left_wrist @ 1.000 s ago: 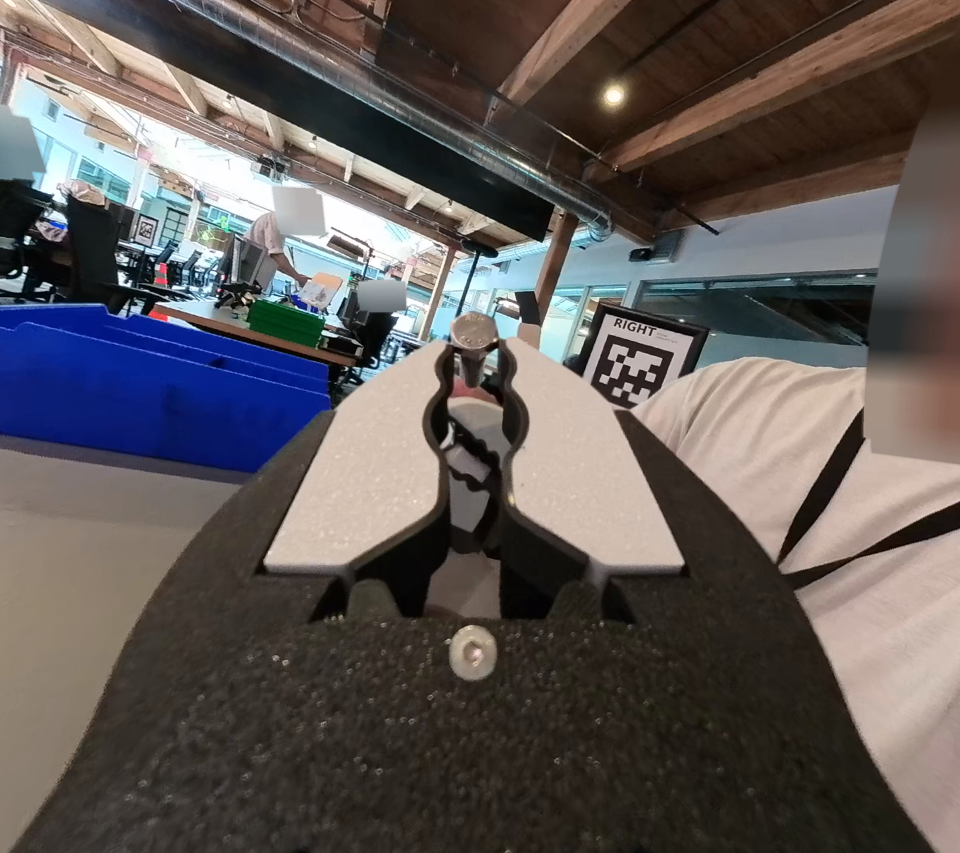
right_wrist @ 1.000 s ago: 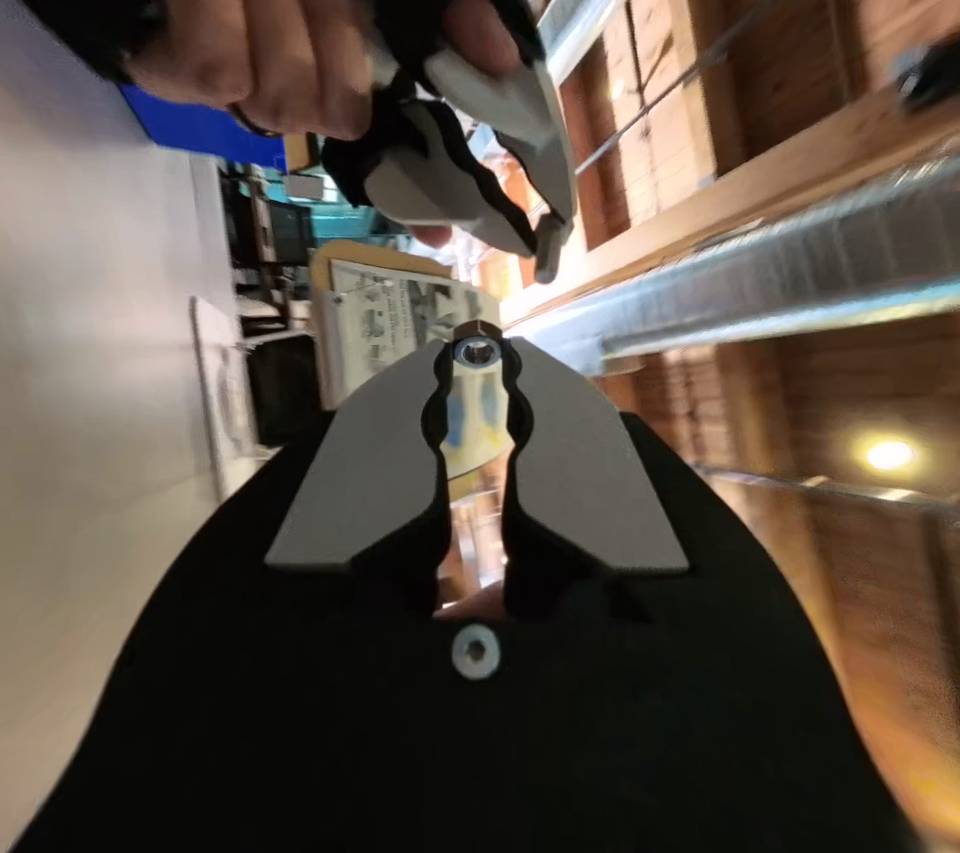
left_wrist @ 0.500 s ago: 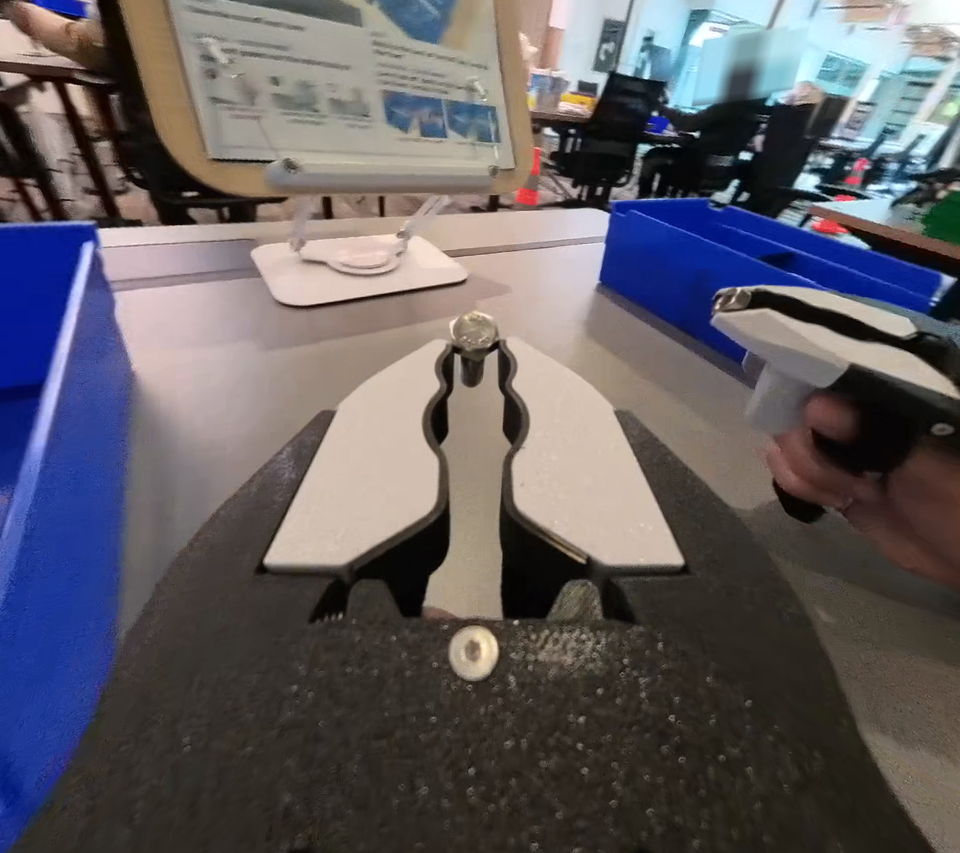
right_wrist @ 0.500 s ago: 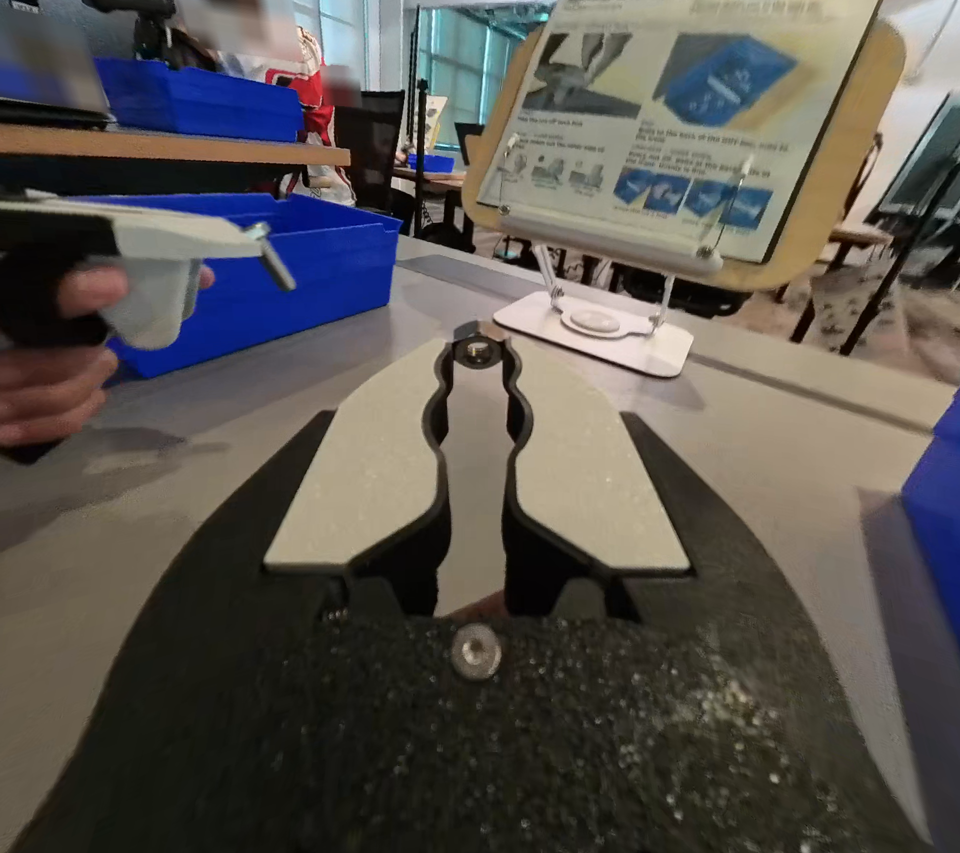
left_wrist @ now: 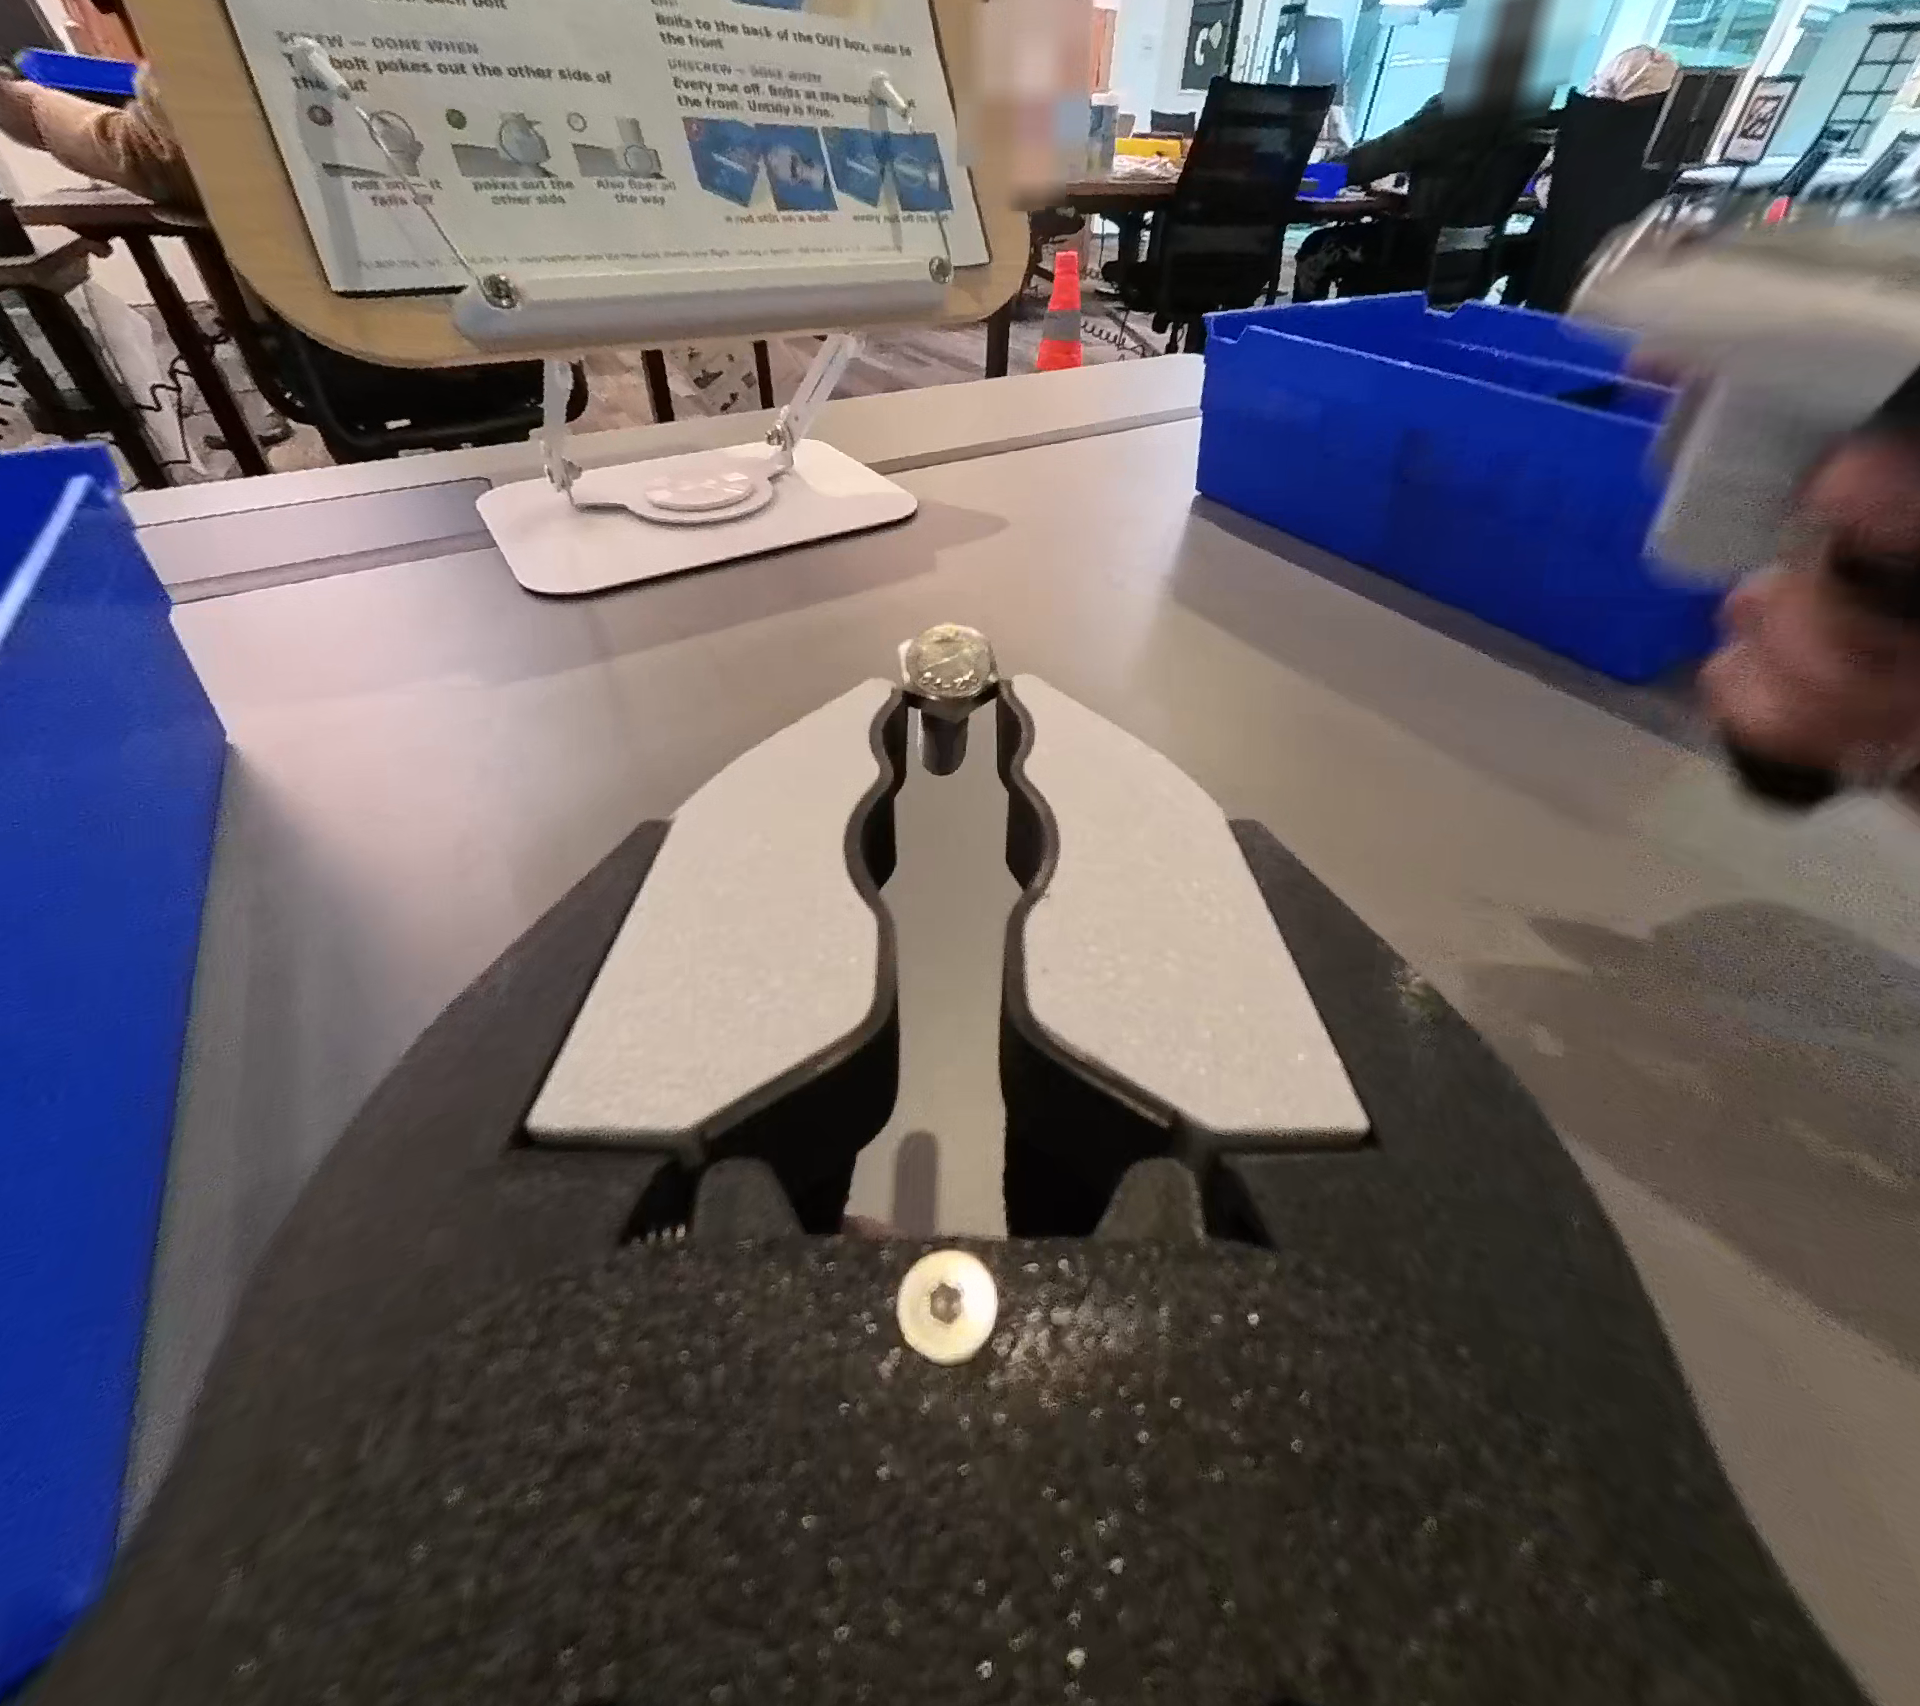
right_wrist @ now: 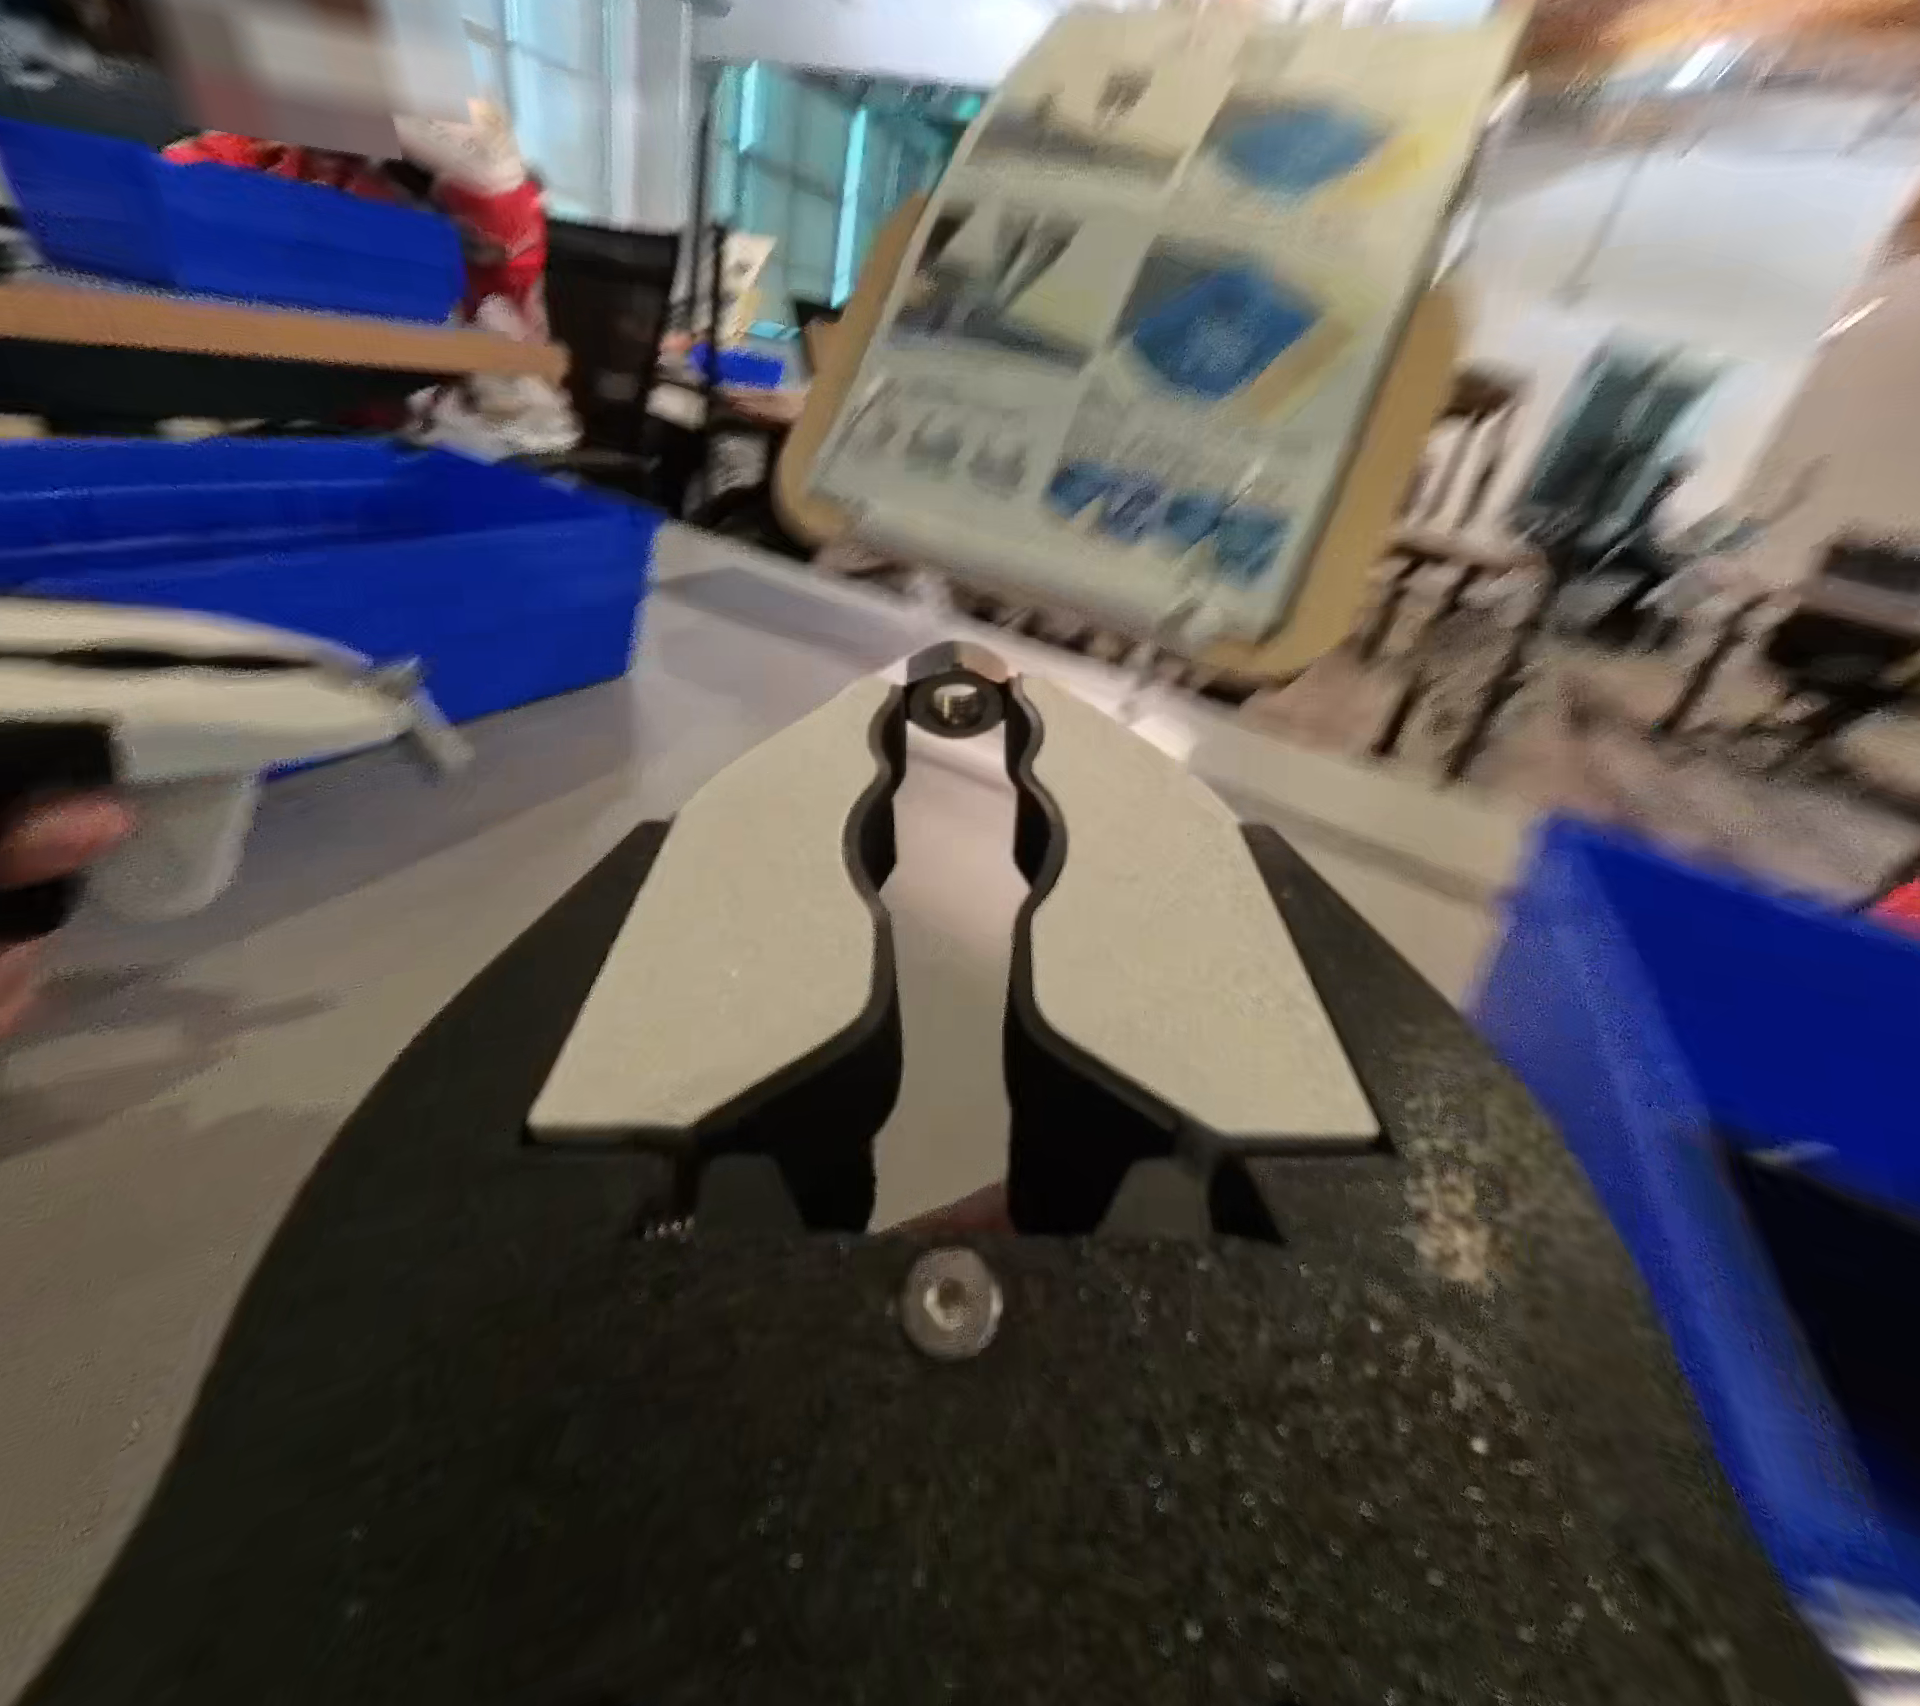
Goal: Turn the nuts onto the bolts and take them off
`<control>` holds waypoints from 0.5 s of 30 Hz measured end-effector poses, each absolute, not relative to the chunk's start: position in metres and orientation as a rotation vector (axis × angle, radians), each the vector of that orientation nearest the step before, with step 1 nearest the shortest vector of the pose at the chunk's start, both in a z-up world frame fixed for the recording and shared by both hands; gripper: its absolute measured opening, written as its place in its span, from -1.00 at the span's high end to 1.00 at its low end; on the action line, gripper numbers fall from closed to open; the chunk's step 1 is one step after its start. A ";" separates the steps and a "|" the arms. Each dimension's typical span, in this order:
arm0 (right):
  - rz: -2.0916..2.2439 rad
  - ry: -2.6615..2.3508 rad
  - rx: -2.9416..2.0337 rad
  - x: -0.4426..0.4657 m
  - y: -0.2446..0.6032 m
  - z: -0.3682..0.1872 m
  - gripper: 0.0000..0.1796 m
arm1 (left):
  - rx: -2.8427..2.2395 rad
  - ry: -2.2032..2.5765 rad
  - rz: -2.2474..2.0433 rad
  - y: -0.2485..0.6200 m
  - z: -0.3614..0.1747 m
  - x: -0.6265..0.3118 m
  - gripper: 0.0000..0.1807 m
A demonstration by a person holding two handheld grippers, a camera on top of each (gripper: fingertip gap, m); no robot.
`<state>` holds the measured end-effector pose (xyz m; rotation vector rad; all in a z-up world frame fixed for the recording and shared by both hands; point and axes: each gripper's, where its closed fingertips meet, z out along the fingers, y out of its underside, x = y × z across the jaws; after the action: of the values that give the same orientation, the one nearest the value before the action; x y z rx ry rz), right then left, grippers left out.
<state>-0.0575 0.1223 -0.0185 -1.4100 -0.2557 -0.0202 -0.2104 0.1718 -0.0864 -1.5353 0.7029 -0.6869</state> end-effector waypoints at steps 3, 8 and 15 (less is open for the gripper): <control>-0.253 -0.206 -1.320 0.023 0.090 0.081 0.81 | -1.517 0.709 -0.706 0.171 -0.084 -0.211 0.83; -0.256 -0.198 -1.959 0.163 0.112 0.043 0.81 | -1.535 0.720 -0.761 0.169 -0.086 -0.206 0.83; -0.066 -0.253 -2.784 0.228 0.109 -0.136 0.80 | -1.523 0.796 -0.749 0.162 -0.088 -0.198 0.83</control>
<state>0.2284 0.1093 -0.1362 -2.7840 -0.2533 -0.0661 -0.1979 0.1622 -0.0882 -1.5228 0.7964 -0.7489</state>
